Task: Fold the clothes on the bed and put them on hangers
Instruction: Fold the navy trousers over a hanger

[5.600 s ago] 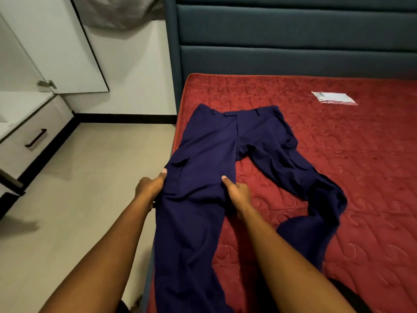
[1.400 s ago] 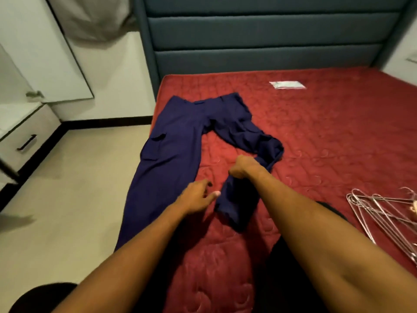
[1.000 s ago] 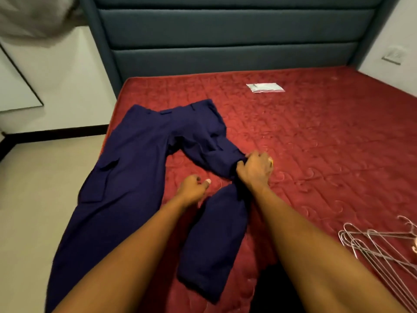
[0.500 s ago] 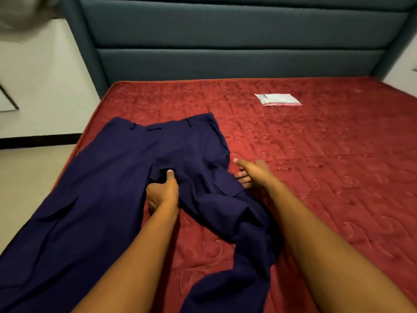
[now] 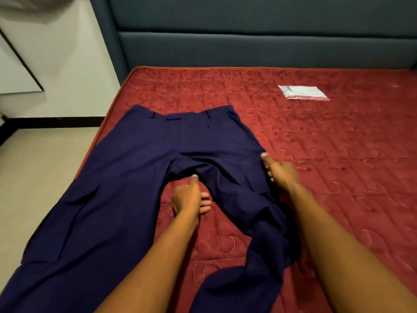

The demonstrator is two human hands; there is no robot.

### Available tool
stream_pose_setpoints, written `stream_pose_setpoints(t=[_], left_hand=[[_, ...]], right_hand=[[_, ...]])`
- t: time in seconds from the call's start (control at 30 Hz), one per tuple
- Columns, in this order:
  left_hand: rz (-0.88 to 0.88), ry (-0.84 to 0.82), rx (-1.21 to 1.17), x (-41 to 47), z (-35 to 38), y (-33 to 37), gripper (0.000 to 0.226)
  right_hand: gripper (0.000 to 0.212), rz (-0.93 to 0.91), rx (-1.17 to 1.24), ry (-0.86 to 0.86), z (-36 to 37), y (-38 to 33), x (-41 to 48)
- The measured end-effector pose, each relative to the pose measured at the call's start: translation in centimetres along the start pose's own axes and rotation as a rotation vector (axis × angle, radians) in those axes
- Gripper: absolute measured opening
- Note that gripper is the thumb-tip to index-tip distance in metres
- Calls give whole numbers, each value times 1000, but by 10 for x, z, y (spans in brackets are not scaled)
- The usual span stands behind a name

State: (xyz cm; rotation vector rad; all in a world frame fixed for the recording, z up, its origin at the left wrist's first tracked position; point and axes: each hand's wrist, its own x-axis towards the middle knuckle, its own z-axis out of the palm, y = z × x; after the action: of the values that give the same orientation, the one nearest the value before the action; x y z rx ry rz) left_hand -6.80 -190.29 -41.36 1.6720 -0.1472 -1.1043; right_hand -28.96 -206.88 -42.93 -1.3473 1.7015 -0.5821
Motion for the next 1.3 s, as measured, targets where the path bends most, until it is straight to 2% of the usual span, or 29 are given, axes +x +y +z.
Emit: stream_pose_setpoints(t=[0.07, 0.1, 0.2, 0.3, 0.37, 0.43, 0.5, 0.57, 0.63, 0.67, 0.7, 0.77, 0.8, 0.87, 0.93, 0.97, 1.03, 1.13, 1.2, 1.23, 1.3], left_hand=[[177, -24, 416, -28, -1, -19, 67], [289, -25, 614, -46, -2, -26, 71], [544, -60, 977, -99, -12, -47, 80], [598, -151, 1329, -154, -31, -82, 88], [638, -145, 1435, -173, -38, -104, 69], [691, -166, 1235, -184, -37, -109, 33], [603, -285, 799, -185, -30, -103, 17], [324, -550, 229, -193, -26, -90, 10], [-103, -778, -286, -215, -23, -78, 31], [-207, -798, -275, -233, -23, -74, 40], [-216, -841, -126, -244, -24, -75, 44], [-195, -808, 380, -257, -23, -84, 30], [-213, -745, 503, -253, -22, -88, 24], [-194, -603, 340, -241, -22, -98, 32], [-230, -473, 164, -222, -21, -101, 34], [-238, -425, 96, -215, -21, -99, 36], [-179, -314, 57, -205, -18, -94, 45], [65, 4, 222, -173, -7, -82, 71], [149, 103, 464, -141, -1, -80, 88], [162, 73, 535, -129, 1, -77, 83], [118, -19, 521, -130, 3, -70, 48]], right_hand=[[58, -11, -44, -114, -13, 3, -50], [52, -2, -46, -172, -21, 4, -76], [35, 122, 97, -341, -43, 15, -134], [30, 164, 249, -457, -55, 38, -181], [34, 134, 251, -409, -52, 46, -201], [28, 79, 213, -274, -48, 45, -217], [10, -36, 252, -165, -48, 33, -225], [14, -188, 475, -233, -57, 13, -236], [27, -307, 604, -325, -73, -3, -248], [31, -334, 581, -348, -79, -4, -251], [31, -350, 500, -347, -80, -3, -253], [24, -349, 213, -252, -78, 9, -253], [23, -339, 64, -188, -77, 18, -252], [20, -275, -182, 24, -80, 37, -250], [23, -118, -223, 235, -90, 56, -248], [32, -17, -245, 260, -94, 64, -246], [47, 107, -333, 183, -95, 74, -245], [55, 13, -359, 129, -88, 69, -231], [63, -90, -345, 42, -77, 59, -216], [57, -139, -347, 4, -72, 55, -210], [29, -200, -265, 2, -68, 53, -201]])
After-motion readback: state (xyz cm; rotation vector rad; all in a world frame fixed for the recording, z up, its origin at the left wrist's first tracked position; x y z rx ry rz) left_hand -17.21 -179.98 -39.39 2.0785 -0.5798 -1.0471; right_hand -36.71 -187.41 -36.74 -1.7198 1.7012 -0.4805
